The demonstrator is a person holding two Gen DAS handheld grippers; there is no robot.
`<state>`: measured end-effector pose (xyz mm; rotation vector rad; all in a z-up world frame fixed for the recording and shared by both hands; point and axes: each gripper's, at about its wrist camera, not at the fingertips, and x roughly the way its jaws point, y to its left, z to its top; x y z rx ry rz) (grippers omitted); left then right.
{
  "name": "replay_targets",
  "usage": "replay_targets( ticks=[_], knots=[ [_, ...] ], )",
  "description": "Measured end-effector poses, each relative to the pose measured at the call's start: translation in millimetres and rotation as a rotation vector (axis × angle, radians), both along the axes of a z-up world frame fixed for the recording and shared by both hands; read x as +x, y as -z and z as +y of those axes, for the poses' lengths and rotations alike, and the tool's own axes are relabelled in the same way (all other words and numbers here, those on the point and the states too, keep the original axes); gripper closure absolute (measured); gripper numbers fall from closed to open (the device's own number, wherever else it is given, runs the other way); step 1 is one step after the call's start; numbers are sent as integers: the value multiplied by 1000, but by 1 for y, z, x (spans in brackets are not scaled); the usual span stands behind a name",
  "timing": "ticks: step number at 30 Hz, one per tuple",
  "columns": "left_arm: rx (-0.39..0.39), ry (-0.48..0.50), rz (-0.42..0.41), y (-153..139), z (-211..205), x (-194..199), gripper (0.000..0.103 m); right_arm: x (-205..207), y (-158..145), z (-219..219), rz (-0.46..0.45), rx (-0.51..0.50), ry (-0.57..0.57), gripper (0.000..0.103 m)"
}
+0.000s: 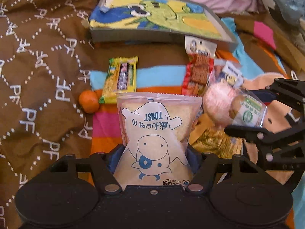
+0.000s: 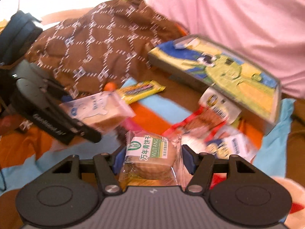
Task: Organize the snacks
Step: 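Lift the TOAST bag with the left gripper while the right gripper grasps the cookie, then carry both snacks over the grey tray and open both grippers to drop them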
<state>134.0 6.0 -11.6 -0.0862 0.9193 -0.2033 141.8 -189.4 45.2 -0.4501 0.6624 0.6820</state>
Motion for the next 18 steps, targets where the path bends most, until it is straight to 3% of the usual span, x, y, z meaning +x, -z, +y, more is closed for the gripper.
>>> replay_targets(
  ticks=[6,13,18],
  knots=[
    [-10,-56,-68,-37,-1,35,34,40,-15,-12,-75,56,77,36],
    [20,-116,-180,-71,-16,112,34,101,-25,-18,-167,122,211,34],
    [31,-144,-183,-83,-34,169,34,144,-25,-24,-202,155,297,33]
  ],
)
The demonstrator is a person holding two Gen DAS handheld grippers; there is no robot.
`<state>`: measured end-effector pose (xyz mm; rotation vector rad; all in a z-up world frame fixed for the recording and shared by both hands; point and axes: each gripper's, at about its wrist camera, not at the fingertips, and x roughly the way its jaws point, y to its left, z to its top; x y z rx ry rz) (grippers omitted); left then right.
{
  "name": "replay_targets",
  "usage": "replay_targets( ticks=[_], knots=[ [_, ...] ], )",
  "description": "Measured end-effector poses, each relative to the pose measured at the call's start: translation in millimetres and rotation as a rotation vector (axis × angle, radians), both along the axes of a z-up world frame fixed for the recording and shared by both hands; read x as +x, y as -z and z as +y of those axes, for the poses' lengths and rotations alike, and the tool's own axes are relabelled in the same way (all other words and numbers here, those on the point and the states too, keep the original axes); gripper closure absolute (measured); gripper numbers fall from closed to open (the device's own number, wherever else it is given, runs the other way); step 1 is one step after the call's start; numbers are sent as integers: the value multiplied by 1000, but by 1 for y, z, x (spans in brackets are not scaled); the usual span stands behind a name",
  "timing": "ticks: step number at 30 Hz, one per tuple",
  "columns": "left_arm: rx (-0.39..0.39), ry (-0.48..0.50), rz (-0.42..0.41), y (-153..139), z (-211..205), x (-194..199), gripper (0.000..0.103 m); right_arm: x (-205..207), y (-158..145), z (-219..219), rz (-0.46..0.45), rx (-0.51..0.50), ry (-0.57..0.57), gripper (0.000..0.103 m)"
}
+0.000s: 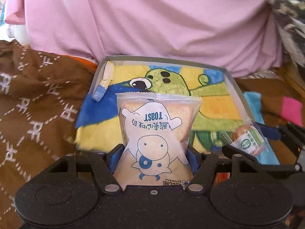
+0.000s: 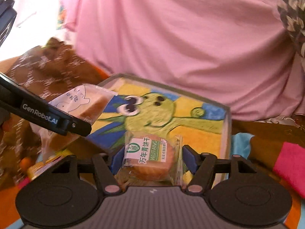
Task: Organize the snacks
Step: 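Carry both snacks over the grey tray and open both grippers to drop them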
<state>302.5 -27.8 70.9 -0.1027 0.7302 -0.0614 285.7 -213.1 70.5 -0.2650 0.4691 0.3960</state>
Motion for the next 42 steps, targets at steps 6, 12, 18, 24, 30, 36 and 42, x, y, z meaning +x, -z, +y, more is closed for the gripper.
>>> replay_targets(
  ticks=[6,12,18,24,30,36,42],
  knots=[
    [-44,-49,-6,10,-12,52,34,41,10,-12,-7,10,93,33],
    [-54,-84,-3,25,-19,86,34,67,25,-22,48,39,175,33],
    [-60,-100,15,36,-22,100,34,77,40,-26,84,41,191,32],
    [-48,-97,26,39,-26,103,33,76,45,-25,83,37,194,26],
    [-22,-74,41,35,-30,103,29,67,39,-25,44,43,210,10],
    [-25,-51,-37,16,-28,81,22,47,21,-26,-17,71,226,3],
    [-30,-43,-102,-3,-14,42,20,13,3,-19,-56,47,188,0]
  ],
)
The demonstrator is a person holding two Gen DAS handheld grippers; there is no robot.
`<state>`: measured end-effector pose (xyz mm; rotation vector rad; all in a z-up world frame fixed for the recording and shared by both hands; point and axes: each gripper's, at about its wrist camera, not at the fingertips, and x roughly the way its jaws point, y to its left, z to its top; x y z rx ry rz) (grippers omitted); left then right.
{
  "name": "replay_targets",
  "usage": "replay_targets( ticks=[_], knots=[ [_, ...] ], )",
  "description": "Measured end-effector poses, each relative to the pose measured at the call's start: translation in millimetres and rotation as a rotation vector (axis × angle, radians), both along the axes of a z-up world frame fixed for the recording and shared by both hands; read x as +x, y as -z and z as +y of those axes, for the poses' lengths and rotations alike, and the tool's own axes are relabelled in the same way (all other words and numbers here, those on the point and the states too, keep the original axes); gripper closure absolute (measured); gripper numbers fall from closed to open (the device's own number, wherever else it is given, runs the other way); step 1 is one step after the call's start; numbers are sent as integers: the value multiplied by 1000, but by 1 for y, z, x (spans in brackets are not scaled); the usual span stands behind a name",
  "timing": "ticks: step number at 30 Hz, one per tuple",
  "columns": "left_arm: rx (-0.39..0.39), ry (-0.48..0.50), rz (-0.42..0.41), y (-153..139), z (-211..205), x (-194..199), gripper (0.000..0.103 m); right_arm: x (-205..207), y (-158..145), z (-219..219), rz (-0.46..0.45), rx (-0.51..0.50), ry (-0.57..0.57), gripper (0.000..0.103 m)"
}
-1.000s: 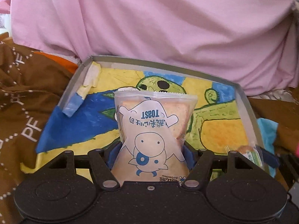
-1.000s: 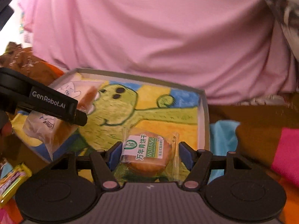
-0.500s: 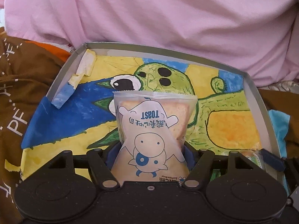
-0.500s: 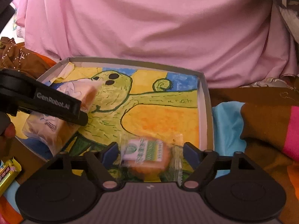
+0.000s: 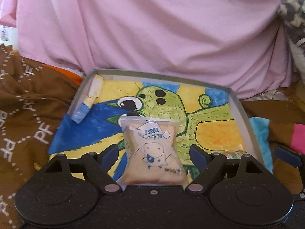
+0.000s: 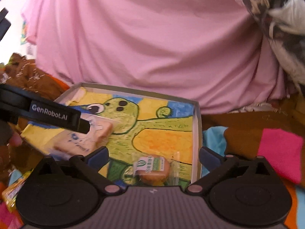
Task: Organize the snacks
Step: 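Carry both snacks over the grey tray and open both grippers to drop them, then move both grippers back over the remaining snacks on the bedspread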
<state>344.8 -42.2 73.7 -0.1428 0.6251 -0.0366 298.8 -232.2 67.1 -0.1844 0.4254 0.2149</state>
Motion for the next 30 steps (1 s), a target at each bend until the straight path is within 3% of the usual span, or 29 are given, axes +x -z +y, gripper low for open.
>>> replay_targets(
  ticks=[5,11,30],
  knots=[
    [5,-19,-25,-11,16,-36,18,-31,-18,5,-37,-7,-35,0],
    [71,-43,-53,-12,25,-77,18,-67,-32,9,-40,5,-65,0],
    [126,-17,48,18,50,-170,18,-154,-59,15,-45,-31,-201,0]
  ],
)
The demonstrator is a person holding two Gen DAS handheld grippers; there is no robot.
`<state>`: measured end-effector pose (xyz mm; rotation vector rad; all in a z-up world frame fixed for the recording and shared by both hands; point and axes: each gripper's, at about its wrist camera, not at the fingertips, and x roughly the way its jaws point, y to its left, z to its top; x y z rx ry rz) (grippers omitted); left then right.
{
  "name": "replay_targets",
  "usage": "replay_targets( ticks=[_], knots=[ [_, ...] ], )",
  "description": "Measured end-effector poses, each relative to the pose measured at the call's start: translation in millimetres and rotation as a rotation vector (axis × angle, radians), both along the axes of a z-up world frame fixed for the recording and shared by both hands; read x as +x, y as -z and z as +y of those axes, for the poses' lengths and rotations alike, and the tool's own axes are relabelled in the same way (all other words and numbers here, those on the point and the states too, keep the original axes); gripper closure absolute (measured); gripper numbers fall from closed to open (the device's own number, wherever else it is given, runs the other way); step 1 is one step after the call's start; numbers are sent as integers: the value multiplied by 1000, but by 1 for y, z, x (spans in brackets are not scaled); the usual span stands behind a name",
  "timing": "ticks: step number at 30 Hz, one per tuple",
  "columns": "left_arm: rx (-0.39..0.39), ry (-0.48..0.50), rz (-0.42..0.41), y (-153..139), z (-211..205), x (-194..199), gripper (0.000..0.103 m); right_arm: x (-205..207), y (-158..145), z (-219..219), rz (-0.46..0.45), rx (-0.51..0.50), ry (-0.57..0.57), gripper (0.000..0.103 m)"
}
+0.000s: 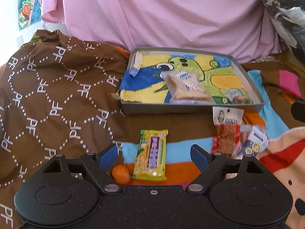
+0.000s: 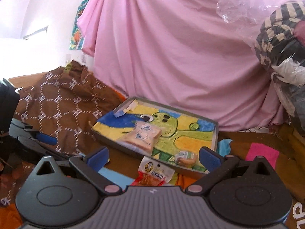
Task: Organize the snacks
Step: 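Move both grippers back over the remaining snacks on the bedspread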
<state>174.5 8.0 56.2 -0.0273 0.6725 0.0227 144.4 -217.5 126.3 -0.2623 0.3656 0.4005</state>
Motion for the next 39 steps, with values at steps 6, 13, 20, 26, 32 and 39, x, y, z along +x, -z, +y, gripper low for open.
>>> replay_targets(
  ticks=[6,13,20,26,32,39],
  knots=[
    [21,27,25,5,-1,-19,18,-21,7,3,43,-44,-36,0],
    [-2,49,98,21,-1,-37,18,-46,24,5,137,-77,-61,0],
    [23,96,149,39,-5,-53,18,-62,48,10,231,-118,-100,0],
    [46,141,179,49,-11,-60,18,-71,75,16,308,-187,-146,0],
    [78,186,199,58,-12,-58,18,-64,102,21,409,-236,-161,0],
    [65,253,230,65,-10,-51,18,-54,115,26,444,-256,-168,0]
  ],
)
